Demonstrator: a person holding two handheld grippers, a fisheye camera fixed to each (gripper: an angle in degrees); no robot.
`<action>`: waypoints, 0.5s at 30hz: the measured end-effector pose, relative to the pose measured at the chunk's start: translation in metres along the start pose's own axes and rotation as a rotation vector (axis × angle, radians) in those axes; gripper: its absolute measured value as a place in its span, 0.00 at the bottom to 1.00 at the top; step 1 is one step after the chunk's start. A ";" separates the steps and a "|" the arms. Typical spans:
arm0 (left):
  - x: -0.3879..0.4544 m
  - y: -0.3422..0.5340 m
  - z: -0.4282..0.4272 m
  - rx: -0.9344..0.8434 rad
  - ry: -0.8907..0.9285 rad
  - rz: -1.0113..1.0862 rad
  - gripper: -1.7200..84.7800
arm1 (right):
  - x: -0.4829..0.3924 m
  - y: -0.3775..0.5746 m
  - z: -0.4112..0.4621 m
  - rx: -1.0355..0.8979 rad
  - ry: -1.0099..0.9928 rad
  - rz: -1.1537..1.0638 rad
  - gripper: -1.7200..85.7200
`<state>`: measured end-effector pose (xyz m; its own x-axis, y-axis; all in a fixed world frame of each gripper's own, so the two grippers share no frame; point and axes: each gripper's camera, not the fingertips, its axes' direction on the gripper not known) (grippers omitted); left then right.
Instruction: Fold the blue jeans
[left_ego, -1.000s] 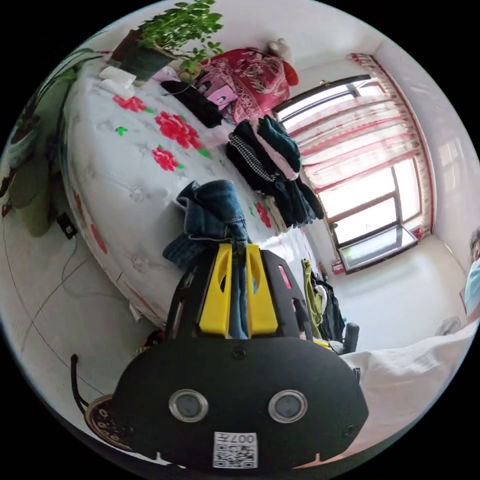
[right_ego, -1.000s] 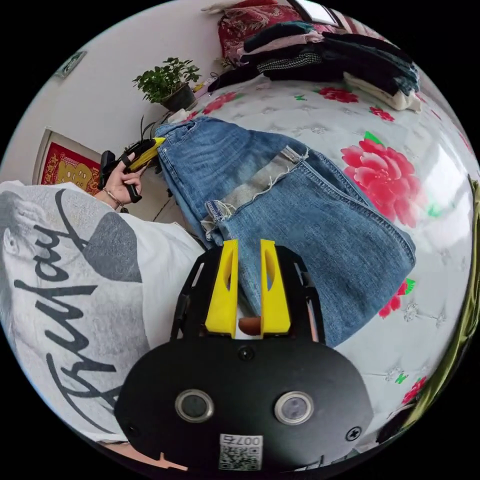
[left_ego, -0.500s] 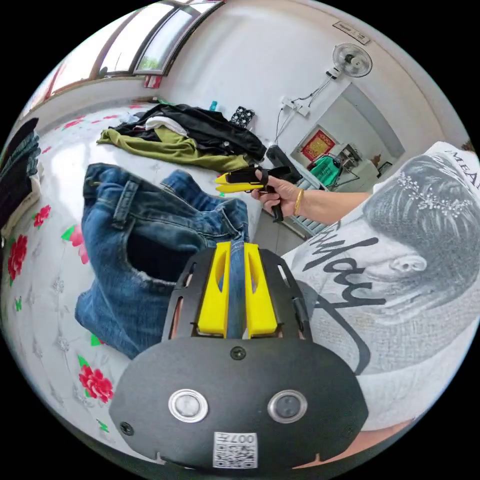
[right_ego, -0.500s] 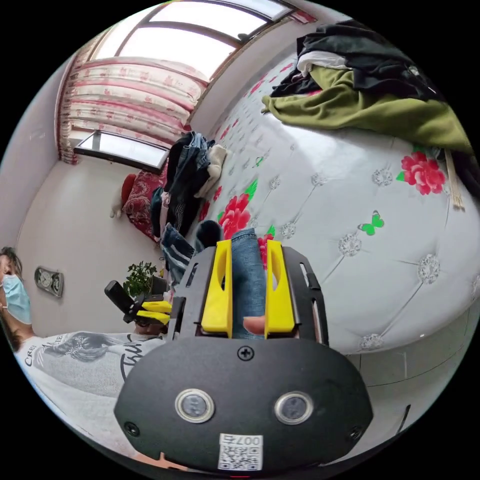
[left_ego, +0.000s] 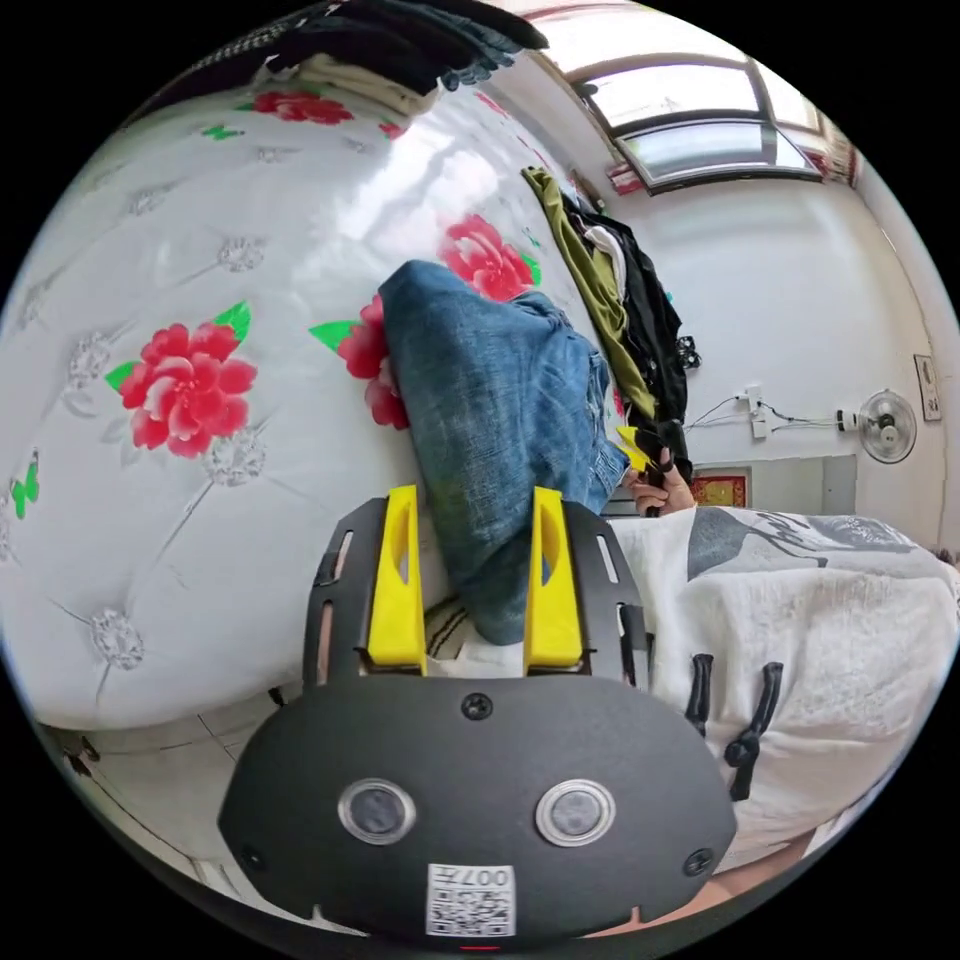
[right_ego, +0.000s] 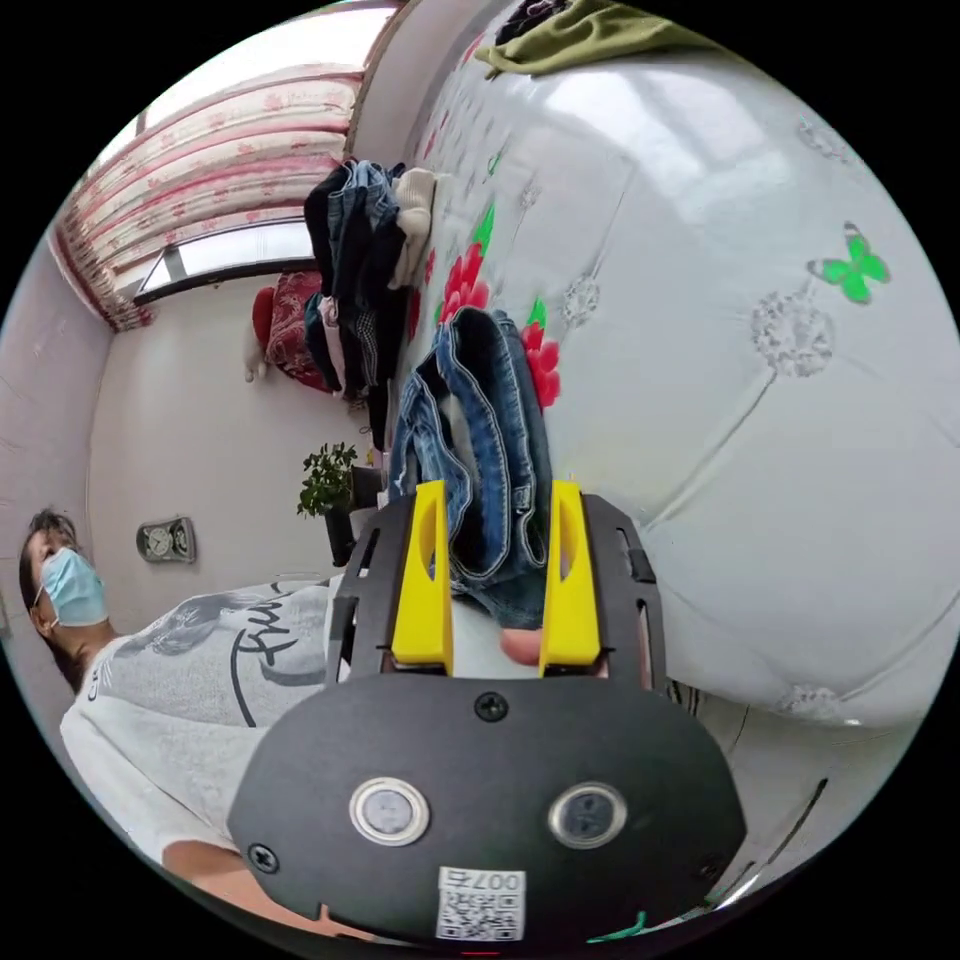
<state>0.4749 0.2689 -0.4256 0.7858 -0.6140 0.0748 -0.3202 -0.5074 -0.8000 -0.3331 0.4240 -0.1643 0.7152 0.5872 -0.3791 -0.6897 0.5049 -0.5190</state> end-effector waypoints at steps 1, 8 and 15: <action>-0.003 -0.002 0.008 -0.011 0.015 -0.006 0.16 | -0.001 -0.007 0.011 -0.081 -0.008 -0.016 0.12; -0.006 -0.056 0.007 0.073 0.147 0.050 0.07 | -0.047 -0.049 0.013 -0.170 0.027 -0.138 0.08; 0.042 -0.189 -0.100 0.297 0.157 0.328 0.07 | -0.174 -0.153 -0.009 -0.068 -0.115 -0.384 0.07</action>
<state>0.5156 0.2787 -0.2113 0.5716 -0.8085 -0.1401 -0.3550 -0.0897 -0.9305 -0.3511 0.2390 -0.0254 0.8995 0.4326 -0.0617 -0.3629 0.6608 -0.6570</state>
